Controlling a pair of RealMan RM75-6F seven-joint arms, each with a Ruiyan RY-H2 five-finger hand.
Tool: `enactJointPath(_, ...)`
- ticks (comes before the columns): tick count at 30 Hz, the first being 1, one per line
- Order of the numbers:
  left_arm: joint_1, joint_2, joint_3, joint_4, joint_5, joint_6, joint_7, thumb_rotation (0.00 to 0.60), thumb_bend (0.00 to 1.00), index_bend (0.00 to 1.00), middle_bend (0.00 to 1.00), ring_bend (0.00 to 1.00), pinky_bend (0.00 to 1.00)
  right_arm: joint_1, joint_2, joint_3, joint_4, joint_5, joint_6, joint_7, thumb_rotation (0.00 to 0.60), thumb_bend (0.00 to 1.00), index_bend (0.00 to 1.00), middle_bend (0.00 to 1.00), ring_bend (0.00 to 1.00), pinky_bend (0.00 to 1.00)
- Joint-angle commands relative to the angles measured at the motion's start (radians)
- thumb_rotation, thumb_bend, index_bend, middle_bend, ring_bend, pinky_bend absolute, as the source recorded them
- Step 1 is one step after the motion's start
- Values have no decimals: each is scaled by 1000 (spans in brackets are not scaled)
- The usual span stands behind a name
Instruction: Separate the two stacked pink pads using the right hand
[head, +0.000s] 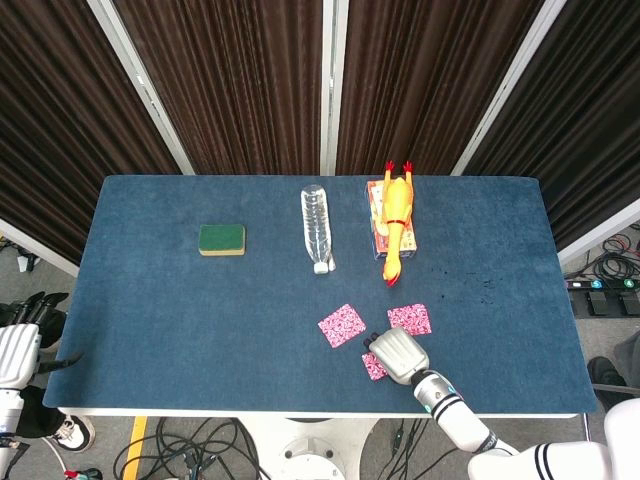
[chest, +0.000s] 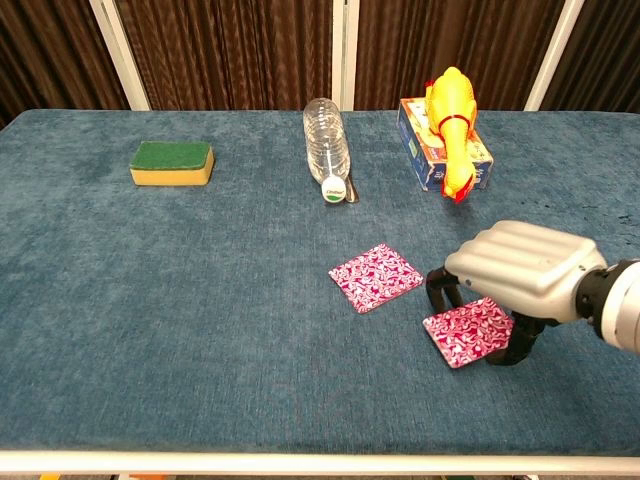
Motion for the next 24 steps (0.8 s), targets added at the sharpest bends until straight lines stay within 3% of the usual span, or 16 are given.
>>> enactJointPath(1,0,0,-1,1,-1,0,-2,600,28,163,155,79,177,4,-15,4,13,9,-8,-3,600,95,469,443,837,940)
enactJointPath(6,0,-1,-1,5,-1,0,-8,600,28,163,155,79,177,10,-25,8,23,20,-23,1,600,68,458,439,835,940)
enactJointPath(18,2,2,-3,3,0,5,-5,600,28,163,155,79,177,15,15,4,-8,7,-38,30,600,0,239,293,830,935)
enactJointPath(24,1,1,-2,3,-1,1,-3,600,28,163,155,79,177,4,57,11,-51,-40,-2,64,600,0,233,288,830,934)
